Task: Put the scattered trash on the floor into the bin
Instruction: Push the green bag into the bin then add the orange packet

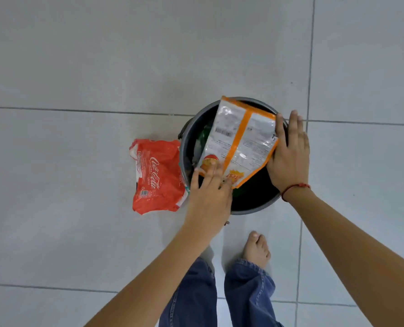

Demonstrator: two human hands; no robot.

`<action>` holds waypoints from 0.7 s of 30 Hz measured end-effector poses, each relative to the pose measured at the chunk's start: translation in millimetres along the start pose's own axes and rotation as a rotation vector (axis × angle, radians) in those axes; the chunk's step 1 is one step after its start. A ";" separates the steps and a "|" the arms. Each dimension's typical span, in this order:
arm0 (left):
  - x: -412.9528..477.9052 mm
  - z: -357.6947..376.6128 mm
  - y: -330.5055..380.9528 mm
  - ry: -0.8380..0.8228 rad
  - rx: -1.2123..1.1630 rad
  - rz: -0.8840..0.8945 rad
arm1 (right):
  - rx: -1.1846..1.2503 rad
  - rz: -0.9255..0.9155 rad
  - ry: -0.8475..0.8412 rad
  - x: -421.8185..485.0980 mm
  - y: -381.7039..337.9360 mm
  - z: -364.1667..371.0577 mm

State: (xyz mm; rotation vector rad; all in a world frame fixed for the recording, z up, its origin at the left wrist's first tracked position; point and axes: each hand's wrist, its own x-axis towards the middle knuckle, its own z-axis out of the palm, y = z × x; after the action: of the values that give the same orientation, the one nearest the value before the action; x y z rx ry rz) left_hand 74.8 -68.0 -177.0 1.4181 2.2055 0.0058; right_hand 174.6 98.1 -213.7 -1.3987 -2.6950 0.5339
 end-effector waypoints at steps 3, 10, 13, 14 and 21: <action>12.4 -0.5 -1.3 -0.147 0.032 -0.055 | 0.010 0.011 0.013 -0.1 -2.0 -1.0; 42.2 -30.9 12.0 -0.031 -0.067 -0.044 | 0.010 -0.001 0.032 0.8 -0.6 1.2; 69.1 -5.3 17.4 -0.021 -0.070 0.060 | 0.003 -0.013 0.047 2.1 1.9 4.0; 76.3 11.4 13.1 -0.131 -0.012 0.059 | 0.002 -0.015 0.052 2.2 2.2 4.2; 97.3 51.4 -4.3 -0.515 0.087 0.024 | -0.016 -0.034 0.069 1.7 3.7 5.2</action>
State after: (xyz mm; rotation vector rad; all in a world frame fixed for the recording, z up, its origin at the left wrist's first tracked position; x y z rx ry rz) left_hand 61.4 -0.8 -263.2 1.3113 1.7785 -0.4057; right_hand 175.4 100.0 -220.0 -1.3463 -2.6695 0.4541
